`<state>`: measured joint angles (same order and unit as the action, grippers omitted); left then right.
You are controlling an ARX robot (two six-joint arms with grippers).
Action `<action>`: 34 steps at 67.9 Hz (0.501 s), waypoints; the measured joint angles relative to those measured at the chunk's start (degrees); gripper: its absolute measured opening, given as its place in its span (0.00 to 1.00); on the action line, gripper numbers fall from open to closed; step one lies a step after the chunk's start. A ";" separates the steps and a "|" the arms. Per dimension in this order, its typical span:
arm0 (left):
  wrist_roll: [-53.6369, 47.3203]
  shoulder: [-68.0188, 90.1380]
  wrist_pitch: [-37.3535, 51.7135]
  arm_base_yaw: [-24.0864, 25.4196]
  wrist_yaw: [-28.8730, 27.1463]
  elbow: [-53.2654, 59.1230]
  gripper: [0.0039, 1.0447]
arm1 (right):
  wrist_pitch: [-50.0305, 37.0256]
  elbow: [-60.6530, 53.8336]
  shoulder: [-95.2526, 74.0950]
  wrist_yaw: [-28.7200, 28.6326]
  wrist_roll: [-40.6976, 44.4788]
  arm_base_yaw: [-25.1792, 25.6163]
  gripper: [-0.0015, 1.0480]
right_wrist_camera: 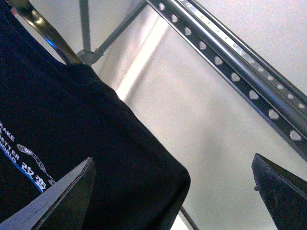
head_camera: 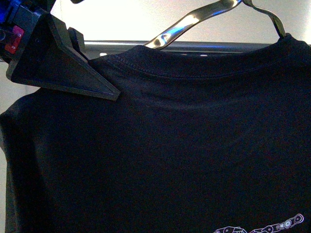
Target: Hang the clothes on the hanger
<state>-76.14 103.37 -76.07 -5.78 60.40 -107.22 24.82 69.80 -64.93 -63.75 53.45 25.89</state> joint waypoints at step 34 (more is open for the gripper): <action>-0.35 0.00 0.00 0.00 0.02 0.00 0.04 | 27.80 16.11 -13.99 13.51 34.07 -15.61 0.93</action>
<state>-76.49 103.37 -76.07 -5.78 60.42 -107.22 52.62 85.91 -78.91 -50.24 87.53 10.28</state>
